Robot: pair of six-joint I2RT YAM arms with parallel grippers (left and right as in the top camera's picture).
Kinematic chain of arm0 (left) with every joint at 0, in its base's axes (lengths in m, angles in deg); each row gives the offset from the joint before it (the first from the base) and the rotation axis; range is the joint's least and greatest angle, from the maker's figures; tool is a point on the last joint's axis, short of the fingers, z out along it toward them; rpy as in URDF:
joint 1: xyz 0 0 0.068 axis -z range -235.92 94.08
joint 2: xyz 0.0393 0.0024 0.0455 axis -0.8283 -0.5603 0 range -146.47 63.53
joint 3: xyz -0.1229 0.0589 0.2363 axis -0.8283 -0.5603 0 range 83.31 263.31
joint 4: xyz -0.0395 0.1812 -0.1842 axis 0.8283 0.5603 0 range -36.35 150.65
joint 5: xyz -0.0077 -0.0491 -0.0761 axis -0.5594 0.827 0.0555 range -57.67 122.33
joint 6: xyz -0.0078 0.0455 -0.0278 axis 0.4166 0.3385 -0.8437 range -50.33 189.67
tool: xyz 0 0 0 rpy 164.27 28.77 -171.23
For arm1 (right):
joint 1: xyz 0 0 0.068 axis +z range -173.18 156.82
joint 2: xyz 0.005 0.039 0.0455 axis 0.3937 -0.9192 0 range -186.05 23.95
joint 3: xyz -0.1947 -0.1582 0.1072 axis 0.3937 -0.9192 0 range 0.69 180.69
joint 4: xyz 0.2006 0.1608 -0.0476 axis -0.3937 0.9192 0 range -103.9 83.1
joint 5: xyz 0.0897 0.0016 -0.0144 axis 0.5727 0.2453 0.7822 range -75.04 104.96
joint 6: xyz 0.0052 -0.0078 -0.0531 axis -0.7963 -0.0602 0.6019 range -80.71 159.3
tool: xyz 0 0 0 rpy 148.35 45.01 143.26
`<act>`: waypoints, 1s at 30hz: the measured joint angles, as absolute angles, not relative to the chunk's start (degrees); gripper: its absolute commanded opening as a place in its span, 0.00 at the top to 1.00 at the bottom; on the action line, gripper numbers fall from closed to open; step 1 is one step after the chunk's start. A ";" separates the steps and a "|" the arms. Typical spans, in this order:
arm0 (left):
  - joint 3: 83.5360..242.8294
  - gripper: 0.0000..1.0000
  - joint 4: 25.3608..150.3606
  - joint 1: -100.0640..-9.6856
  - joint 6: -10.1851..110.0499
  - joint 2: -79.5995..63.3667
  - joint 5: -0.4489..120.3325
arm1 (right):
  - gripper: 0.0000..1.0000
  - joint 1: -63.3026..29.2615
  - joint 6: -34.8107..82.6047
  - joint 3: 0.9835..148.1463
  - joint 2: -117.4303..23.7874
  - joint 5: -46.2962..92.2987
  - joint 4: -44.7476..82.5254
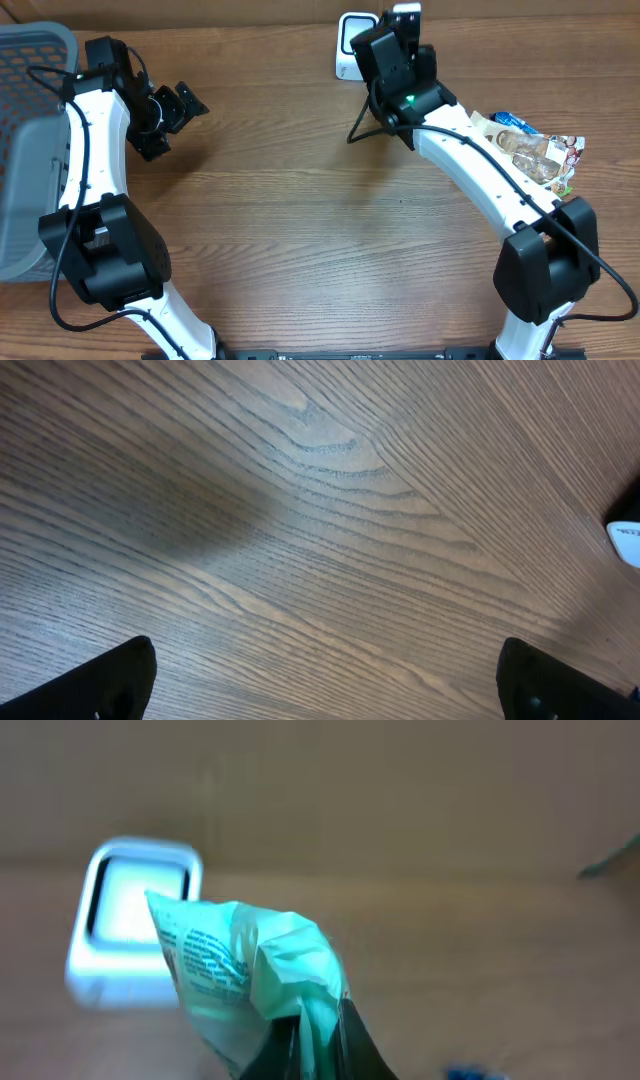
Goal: Scan the item barcode
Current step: 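Hold the mint-green packet in front of the white scanner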
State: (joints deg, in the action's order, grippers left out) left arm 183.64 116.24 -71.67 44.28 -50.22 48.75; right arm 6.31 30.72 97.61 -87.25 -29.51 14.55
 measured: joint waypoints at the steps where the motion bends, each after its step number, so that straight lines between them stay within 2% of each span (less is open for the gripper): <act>1: 183.64 0.00 116.24 -71.67 44.28 -50.22 48.77 | 0.96 6.22 32.57 97.59 -87.46 -30.69 12.10; 5: 183.64 0.00 116.24 -71.67 44.28 -50.22 48.75 | 0.96 6.09 46.56 97.53 -89.89 -34.38 -1.47; 14: 183.64 0.00 116.26 -71.67 44.28 -50.22 48.58 | 0.96 7.38 74.98 97.50 -100.53 -35.54 -19.52; 21: 183.64 0.00 116.26 -71.67 44.26 -50.22 48.58 | 0.96 8.58 87.52 97.50 -105.39 -35.06 -28.01; 30: 183.64 0.00 116.24 -71.67 44.28 -50.22 48.58 | 0.96 9.04 93.84 97.48 -107.11 -33.86 -37.32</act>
State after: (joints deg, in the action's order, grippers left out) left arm 183.64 116.24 -71.67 44.28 -50.22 48.58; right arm 9.04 93.84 97.48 -107.11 -33.86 -37.32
